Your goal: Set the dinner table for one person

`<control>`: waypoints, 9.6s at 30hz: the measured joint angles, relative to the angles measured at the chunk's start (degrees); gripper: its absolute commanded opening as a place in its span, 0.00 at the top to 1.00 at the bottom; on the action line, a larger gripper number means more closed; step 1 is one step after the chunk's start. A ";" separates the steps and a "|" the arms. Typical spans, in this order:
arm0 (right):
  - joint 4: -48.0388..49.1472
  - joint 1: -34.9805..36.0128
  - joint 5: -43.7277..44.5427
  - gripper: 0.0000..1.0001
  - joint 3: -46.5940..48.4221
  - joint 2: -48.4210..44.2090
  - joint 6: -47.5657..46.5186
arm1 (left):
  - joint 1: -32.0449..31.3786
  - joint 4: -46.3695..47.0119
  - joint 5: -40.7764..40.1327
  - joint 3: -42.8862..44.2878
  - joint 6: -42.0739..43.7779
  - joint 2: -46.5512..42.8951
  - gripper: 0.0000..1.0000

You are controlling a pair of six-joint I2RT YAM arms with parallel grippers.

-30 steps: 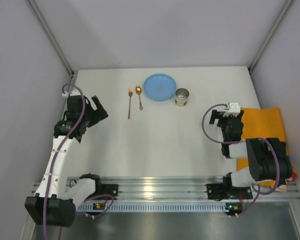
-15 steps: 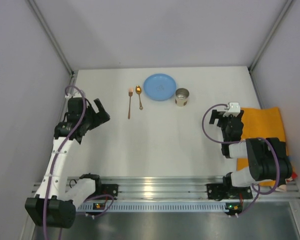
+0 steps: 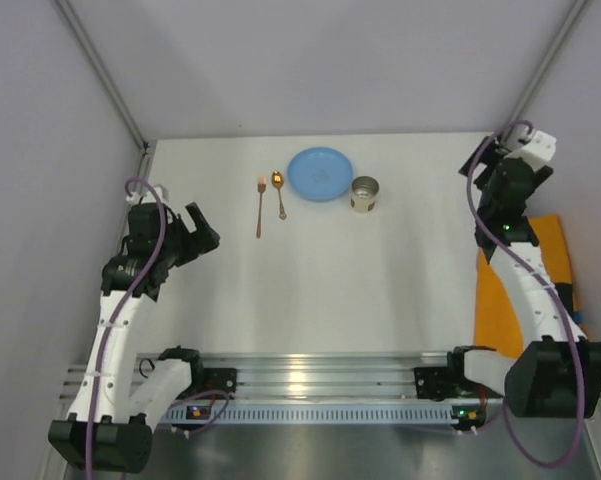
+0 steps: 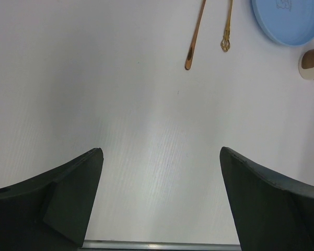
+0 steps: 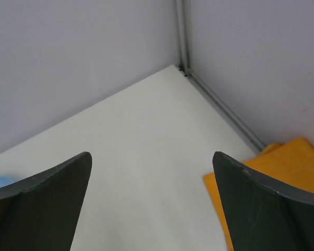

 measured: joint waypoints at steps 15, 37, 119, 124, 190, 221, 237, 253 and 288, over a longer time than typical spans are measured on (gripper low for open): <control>-52.22 -14.29 5.14 0.00 7.98 28.85 15.69 | -0.15 0.59 4.74 -4.48 -1.16 -2.27 0.01; -41.05 -14.29 -3.32 1.00 2.67 28.57 13.57 | -0.28 0.02 4.68 -4.59 -0.74 -3.41 0.02; -52.57 24.72 -37.86 0.00 17.73 18.23 22.05 | -11.41 10.21 -5.66 52.35 10.49 76.65 0.36; -52.74 22.45 -39.06 0.00 18.27 19.10 20.90 | -11.96 9.09 -7.26 53.57 10.84 80.08 0.47; -49.70 31.87 -27.67 0.00 58.75 49.24 20.70 | -27.12 14.78 -7.32 -12.11 -8.20 26.12 0.66; -51.25 16.11 -18.58 0.94 53.86 58.73 15.52 | -17.25 5.22 -8.24 47.12 2.56 62.75 0.25; -57.96 5.35 -12.11 1.00 40.74 34.05 12.57 | -15.98 2.45 -7.50 65.61 4.24 85.22 0.28; -50.29 3.76 -12.92 0.35 17.73 26.49 15.41 | -16.31 3.06 -6.99 69.26 5.14 91.27 0.33; -61.22 3.76 -15.28 0.14 31.39 7.28 18.71 | -21.88 0.15 -11.50 53.83 0.00 69.85 1.00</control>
